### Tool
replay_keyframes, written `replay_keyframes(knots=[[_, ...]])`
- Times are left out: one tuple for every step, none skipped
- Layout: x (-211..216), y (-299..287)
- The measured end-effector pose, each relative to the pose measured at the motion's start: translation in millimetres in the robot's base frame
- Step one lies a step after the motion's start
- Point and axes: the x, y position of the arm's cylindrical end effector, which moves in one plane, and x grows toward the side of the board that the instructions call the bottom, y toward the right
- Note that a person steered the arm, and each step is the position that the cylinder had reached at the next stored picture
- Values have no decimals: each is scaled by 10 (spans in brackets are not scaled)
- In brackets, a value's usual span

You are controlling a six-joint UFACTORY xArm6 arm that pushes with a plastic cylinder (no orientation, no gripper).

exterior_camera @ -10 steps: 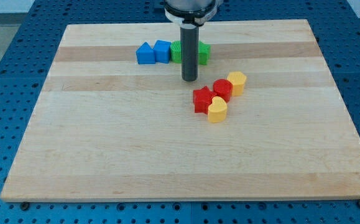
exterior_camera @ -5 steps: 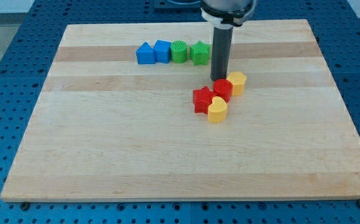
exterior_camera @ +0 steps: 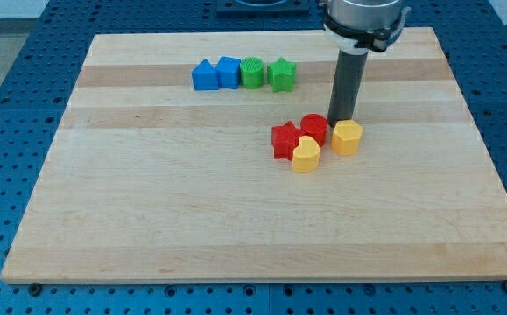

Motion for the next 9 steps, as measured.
replay_keyframes(knots=[[-200,0],[-434,-20],[-420,-123],[-397,-261],[-277,-264],[-130,-274],[-127,-406],[-119,-475],[-114,-475]])
